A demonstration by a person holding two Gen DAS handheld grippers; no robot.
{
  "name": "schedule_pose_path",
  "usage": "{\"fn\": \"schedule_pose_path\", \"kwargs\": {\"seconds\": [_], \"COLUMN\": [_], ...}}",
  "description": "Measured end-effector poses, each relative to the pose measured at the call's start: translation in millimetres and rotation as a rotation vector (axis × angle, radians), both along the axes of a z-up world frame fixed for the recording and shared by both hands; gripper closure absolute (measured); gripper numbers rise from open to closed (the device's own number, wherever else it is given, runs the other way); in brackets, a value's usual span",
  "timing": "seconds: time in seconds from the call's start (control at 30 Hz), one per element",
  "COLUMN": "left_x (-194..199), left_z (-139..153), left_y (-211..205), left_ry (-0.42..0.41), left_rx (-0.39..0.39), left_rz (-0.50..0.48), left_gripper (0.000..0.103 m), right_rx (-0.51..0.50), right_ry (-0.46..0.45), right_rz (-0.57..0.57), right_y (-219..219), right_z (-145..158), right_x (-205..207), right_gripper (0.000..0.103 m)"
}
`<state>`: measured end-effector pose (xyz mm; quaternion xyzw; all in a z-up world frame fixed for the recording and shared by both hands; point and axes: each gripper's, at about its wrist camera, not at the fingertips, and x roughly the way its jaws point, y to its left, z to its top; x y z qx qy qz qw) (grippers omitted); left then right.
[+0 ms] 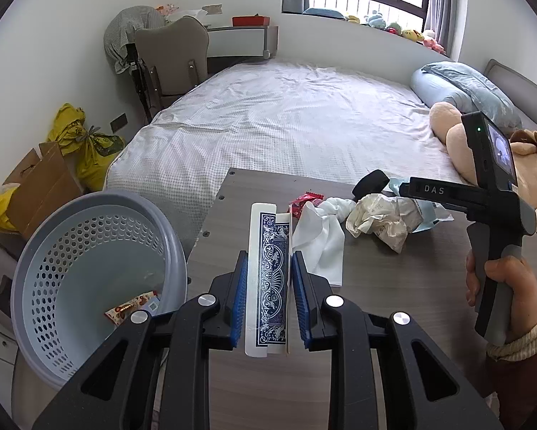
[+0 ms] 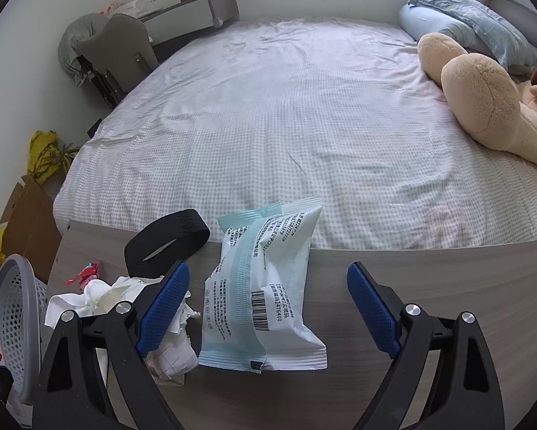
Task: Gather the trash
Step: 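Grasp the blue-white wipes pack with the right gripper while the left gripper holds the card box, then carry the card box and wipes pack over the blue basket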
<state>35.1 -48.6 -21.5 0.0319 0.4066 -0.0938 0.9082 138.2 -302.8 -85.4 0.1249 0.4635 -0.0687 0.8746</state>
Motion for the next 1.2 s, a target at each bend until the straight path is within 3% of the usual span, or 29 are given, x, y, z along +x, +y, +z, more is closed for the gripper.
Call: {"fn": "schedule_pose_path", "kwargs": {"seconds": [0.07,0.13,0.2,0.27,1.2], "left_x": [0.2,-0.3,0.0,-0.7,-30.4], "left_z": [-0.8,-1.5,-1.6,-1.6,10.9], "left_y": [0.3,1.6,2.2,2.1,1.7], "left_ry": [0.002,0.004,0.006,0.007,-0.026], "left_rx": [0.0,-0.002,-0.005,-0.007,-0.017], "left_rz": [0.003,0.004,0.004,0.003,-0.022], "left_gripper": [0.08,0.08,0.08,0.08,0.08], "right_rx": [0.01,0.014,0.018,0.018,0.122], "right_ry": [0.007,0.012,0.019,0.018,-0.104], "right_rz": [0.005,0.01,0.016,0.02,0.012], "right_y": [-0.2,-0.1,-0.3,-1.0,20.0], "right_z": [-3.0,-5.2,-7.1,-6.5,26.6], "right_x": [-0.5,-2.2,-3.7,-7.5,-134.0], "right_gripper": [0.017,0.024,0.039,0.044,0.045]}}
